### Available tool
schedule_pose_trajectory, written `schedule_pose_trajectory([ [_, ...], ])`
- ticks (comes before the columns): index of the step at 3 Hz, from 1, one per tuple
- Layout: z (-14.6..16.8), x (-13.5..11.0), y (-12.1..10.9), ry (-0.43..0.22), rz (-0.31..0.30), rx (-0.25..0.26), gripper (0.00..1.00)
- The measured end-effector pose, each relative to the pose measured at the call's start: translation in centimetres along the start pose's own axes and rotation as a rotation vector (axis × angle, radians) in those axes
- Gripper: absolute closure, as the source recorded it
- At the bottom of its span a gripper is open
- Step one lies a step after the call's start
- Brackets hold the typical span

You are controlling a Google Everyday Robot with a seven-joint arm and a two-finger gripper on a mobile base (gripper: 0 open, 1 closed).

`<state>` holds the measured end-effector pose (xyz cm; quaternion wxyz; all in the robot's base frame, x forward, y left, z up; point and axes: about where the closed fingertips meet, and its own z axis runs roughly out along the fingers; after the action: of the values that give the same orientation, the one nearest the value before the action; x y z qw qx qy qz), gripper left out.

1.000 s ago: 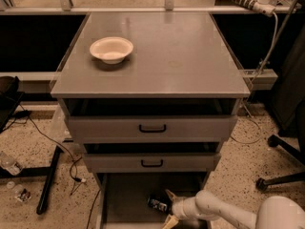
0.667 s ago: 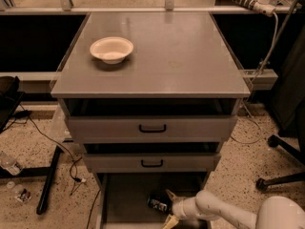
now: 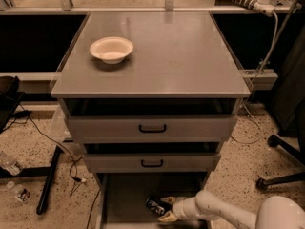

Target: Pick pepsi can from bottom drawer and place on counter

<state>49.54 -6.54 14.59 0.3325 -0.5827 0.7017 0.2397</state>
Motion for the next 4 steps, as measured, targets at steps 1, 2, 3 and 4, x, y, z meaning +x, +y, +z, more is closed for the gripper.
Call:
schedule_pose_trajectory([
  [1,0.00,0.00,0.00,0.000,0.000,0.000,0.66],
  [2,0.01,0.00,0.01,0.000,0.000,0.000,0.63],
  [3,0.01,0.00,0.01,0.000,0.000,0.000,0.41],
  [4,0.01,0.00,0.01,0.000,0.000,0.000,0.17],
])
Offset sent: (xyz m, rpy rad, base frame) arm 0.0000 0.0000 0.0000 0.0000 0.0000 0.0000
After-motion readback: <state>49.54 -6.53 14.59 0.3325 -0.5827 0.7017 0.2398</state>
